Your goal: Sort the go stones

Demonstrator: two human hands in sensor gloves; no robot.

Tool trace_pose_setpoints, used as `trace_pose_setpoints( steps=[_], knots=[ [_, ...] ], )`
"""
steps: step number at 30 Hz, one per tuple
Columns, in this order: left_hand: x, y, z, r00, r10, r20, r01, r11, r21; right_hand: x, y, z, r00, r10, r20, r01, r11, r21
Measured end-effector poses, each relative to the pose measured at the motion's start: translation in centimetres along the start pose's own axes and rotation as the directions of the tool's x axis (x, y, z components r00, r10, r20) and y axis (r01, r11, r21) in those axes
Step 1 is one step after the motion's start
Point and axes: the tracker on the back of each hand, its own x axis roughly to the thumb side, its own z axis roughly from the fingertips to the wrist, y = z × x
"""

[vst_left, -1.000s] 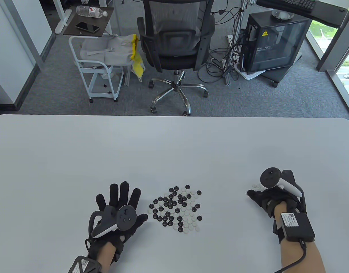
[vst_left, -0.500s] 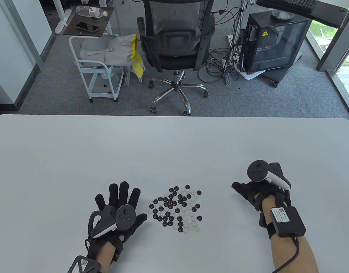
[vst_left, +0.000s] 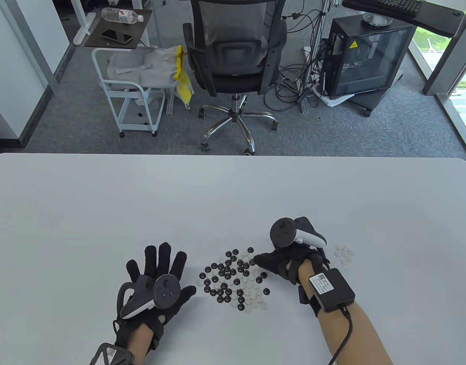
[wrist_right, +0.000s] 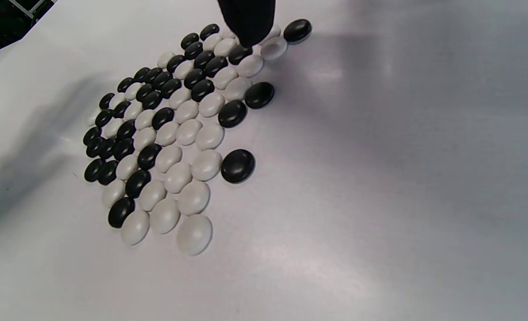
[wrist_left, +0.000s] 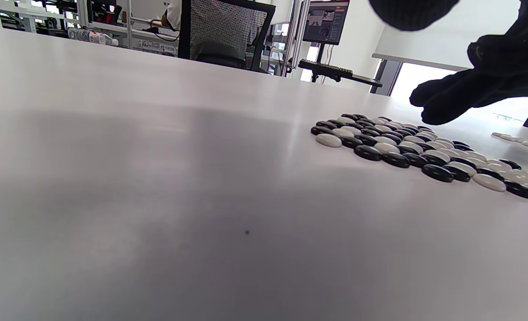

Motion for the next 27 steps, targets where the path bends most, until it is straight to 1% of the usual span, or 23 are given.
trace_pose_setpoints(
  steps=[3, 5, 8, 10, 14, 17, 20, 25, 27],
  knots=[
    [0.0, 0.0, 0.0, 1.000, 0.004, 0.002, -0.004, 1.000, 0.000, -0.4, 0.2, -0.5, 1.000, -0.020, -0.009, 0.020, 1.000, 0.015],
    [-0.1, 0.0, 0.0, 1.000, 0.004, 0.003, -0.004, 1.000, 0.002, -0.6, 0.1, -0.4, 1.000, -0.023, -0.014, 0.023, 0.999, 0.026],
    [-0.1, 0.0, 0.0, 1.000, 0.006, 0.004, -0.006, 1.000, 0.002, -1.5, -0.6, 0.6, 0.999, -0.001, -0.054, 0.002, 1.000, 0.027],
    [-0.2, 0.0, 0.0, 1.000, 0.006, 0.004, -0.006, 1.000, 0.001, -2.7, -1.0, 1.4, 0.993, 0.029, -0.118, -0.025, 0.999, 0.034],
    [-0.2, 0.1, 0.0, 1.000, 0.008, 0.002, -0.008, 1.000, -0.001, -5.8, -2.2, 3.2, 0.962, 0.056, -0.269, -0.060, 0.998, -0.006],
    [-0.2, 0.0, 0.0, 1.000, 0.004, 0.002, -0.004, 1.000, -0.006, -8.2, -2.7, 4.3, 0.931, 0.021, -0.365, -0.046, 0.997, -0.060],
    [-0.2, -0.1, -0.1, 1.000, 0.000, 0.000, 0.000, 1.000, -0.012, -9.4, -2.9, 4.8, 0.913, 0.023, -0.406, -0.066, 0.993, -0.093],
    [-0.1, -0.3, -0.2, 1.000, -0.007, 0.000, 0.007, 1.000, -0.023, -11.0, -3.1, 5.6, 0.884, -0.024, -0.466, -0.050, 0.988, -0.146],
    [0.0, -0.3, -0.2, 1.000, -0.008, 0.000, 0.008, 1.000, -0.025, -11.5, -3.1, 5.9, 0.876, -0.033, -0.481, -0.047, 0.987, -0.152]
  ],
)
